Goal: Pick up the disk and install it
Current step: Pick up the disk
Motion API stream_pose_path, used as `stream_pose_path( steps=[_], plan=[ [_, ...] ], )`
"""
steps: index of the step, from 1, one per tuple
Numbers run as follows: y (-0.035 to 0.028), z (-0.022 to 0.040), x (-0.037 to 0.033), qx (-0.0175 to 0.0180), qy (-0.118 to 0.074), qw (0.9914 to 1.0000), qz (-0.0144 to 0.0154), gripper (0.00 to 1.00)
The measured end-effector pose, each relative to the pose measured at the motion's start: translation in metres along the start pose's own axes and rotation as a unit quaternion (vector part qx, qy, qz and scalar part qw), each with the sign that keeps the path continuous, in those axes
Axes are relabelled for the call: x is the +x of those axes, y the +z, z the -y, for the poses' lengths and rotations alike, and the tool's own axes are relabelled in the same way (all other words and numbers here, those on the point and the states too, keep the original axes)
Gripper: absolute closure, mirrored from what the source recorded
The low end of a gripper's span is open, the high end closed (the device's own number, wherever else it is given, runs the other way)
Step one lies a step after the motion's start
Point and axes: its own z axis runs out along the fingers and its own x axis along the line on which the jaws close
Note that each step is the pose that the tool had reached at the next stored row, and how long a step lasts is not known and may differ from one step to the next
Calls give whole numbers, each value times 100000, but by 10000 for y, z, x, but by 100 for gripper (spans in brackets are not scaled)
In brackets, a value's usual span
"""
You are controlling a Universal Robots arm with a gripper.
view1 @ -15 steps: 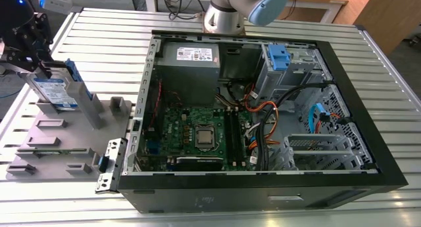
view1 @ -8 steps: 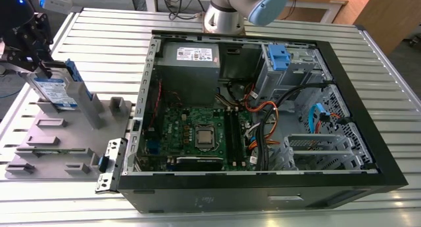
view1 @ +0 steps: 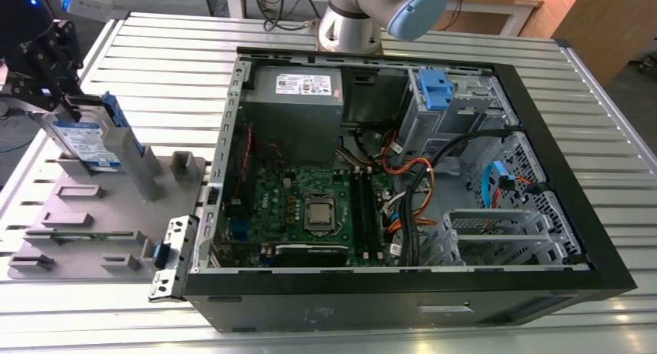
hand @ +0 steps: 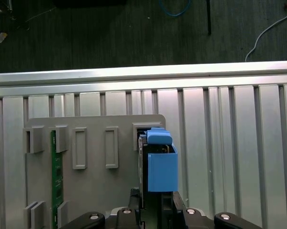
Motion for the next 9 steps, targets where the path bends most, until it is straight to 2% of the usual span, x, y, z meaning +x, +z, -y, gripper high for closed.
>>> stream_pose_path(
  steps=[4,9],
  plan=[
    [0,0,-2,-3,-119,100000,-3,65],
    [2,0,-2,-40,-1878,99982,-30,65]
  ],
)
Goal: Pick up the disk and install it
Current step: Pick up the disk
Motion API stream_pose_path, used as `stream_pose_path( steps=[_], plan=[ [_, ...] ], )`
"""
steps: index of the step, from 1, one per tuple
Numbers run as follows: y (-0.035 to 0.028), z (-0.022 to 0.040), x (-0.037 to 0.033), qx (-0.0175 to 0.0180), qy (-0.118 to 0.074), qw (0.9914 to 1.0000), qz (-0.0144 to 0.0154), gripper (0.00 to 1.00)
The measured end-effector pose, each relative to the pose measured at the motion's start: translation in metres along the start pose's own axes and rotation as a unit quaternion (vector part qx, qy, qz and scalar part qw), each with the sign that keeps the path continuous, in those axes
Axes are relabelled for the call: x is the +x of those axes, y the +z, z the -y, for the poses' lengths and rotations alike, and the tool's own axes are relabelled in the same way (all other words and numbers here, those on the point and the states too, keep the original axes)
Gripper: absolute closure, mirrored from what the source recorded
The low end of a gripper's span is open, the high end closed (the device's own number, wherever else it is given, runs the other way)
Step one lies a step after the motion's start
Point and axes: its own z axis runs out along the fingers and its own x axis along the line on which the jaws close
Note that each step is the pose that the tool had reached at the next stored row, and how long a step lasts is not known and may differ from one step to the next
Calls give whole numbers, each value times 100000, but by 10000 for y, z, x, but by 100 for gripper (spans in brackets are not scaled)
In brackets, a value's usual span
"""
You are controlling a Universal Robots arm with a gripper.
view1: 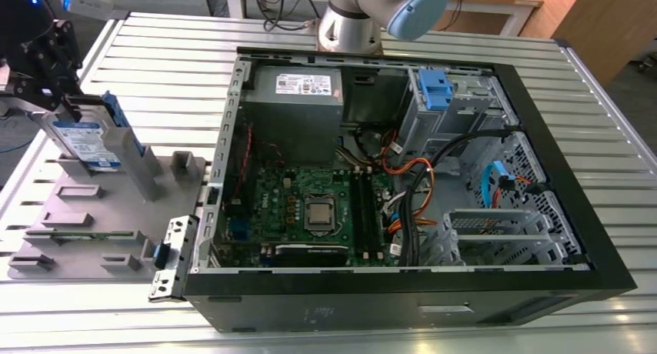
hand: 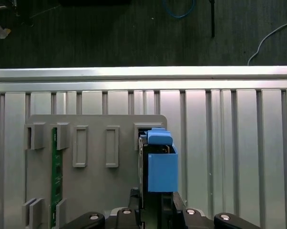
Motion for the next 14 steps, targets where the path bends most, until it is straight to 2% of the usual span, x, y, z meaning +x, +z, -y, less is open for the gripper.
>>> stream_pose_path(
  steps=[3,14],
  plan=[
    [1,0,0,-17,-1276,99992,-15,65],
    [1,0,0,-26,-1854,99983,-23,65]
  ],
)
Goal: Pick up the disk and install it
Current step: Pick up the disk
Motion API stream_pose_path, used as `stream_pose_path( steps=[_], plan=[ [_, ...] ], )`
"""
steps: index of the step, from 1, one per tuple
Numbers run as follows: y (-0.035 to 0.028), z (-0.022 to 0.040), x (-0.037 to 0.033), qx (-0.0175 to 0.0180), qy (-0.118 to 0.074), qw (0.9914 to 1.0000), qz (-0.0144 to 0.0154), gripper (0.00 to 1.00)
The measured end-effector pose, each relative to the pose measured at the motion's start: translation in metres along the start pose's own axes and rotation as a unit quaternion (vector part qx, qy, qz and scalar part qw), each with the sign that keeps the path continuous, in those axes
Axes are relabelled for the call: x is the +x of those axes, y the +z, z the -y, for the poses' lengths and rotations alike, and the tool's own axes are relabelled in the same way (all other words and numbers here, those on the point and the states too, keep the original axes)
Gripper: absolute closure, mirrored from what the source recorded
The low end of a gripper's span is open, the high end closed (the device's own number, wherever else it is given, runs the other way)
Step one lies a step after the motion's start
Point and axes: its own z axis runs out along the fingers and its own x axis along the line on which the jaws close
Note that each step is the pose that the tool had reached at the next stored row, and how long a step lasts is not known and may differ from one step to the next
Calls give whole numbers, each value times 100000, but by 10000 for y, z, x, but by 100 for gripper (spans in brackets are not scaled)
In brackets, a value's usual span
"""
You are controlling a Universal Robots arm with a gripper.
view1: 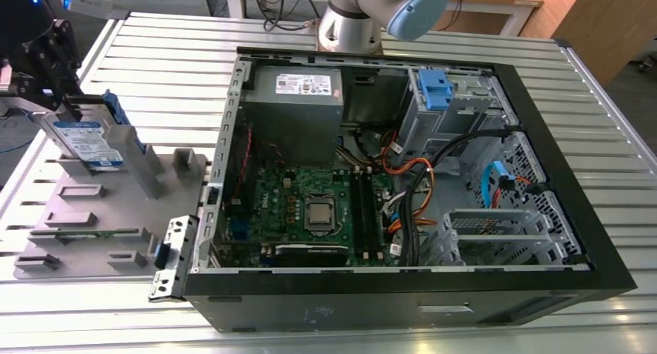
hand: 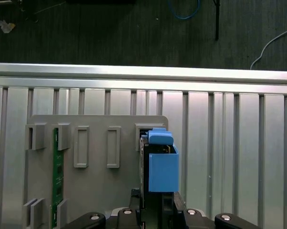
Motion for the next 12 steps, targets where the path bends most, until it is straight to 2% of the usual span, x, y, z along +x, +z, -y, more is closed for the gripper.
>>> stream_pose_path(
  steps=[4,10,12],
  plan=[
    [-14,0,-1,10,-21,100000,5,65],
    [-136,-2,-2,4,-19,100000,-2,65],
    [-156,-2,-3,8,-19,100000,3,65]
  ],
)
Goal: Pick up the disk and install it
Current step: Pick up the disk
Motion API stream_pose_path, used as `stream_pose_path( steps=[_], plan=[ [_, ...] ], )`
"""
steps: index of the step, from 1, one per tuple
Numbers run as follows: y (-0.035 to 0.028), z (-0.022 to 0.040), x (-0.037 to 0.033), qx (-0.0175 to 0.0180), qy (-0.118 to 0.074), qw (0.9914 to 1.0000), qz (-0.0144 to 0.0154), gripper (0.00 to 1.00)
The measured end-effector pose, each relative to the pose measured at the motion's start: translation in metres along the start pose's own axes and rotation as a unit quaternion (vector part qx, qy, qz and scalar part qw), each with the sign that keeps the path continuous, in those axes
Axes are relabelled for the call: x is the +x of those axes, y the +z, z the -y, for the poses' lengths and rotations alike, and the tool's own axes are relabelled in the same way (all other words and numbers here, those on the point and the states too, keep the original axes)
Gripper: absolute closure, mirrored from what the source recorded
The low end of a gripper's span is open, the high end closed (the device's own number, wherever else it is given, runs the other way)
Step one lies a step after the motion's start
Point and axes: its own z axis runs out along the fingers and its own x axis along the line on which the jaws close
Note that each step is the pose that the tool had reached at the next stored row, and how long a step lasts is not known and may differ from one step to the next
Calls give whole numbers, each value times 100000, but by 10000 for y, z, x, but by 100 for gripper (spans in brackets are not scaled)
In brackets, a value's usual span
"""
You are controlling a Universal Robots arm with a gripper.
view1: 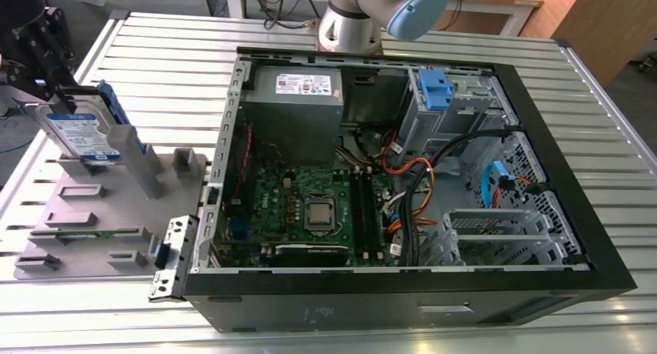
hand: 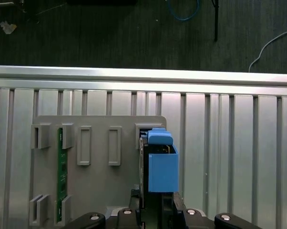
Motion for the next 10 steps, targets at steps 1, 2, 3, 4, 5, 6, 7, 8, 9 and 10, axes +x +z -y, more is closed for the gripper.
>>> stream_pose_path(
  steps=[1,2,3,4,5,6,7,8,9,10],
  plan=[
    [0,0,0,1,1,100000,-1,65],
    [0,0,0,5,1,100000,0,65],
    [-3,0,0,-6,2,100000,-6,65],
    [-4,0,0,-6,5,100000,-11,65],
    [-5,0,0,-5,4,100000,-10,65],
    [-5,0,0,-7,5,100000,-10,65],
    [-10,-1,0,-26,7,100000,-20,65],
    [-14,-1,0,-23,6,100000,-19,65],
    [-17,0,0,-17,8,100000,-15,65],
    [-18,0,0,-2,7,100000,-9,65]
  ],
)
